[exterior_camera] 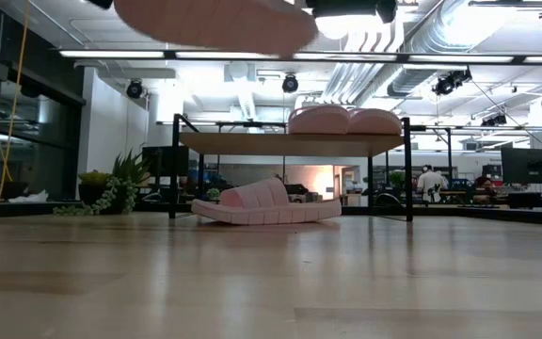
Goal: Pick and place slides into the shelf
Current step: Put the pink slide on the shelf
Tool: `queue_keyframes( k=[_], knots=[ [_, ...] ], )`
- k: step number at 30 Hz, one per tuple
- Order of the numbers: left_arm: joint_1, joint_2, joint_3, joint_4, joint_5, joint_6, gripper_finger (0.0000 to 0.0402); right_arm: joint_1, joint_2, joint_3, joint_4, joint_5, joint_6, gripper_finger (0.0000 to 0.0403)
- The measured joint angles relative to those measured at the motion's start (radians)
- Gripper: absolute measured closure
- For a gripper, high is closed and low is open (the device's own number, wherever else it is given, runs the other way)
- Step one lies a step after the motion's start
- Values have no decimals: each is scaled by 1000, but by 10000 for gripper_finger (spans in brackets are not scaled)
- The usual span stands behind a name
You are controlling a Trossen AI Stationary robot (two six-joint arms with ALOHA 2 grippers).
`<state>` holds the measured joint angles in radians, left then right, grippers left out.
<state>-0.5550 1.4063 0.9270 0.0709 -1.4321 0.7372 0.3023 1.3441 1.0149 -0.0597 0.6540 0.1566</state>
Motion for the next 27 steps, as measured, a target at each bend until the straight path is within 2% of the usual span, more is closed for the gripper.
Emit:
queue_keyframes(
  k=[5,14,27],
  knots=[
    [45,0,50,1,-23,42,398,0,0,-1,4,0,-21,284],
    [172,0,109,-2,-133,96,397,3,-24,-2,14,-5,-51,284],
    [312,0,164,0,-138,128,397,37,-40,-2,21,-7,-50,284]
  ],
)
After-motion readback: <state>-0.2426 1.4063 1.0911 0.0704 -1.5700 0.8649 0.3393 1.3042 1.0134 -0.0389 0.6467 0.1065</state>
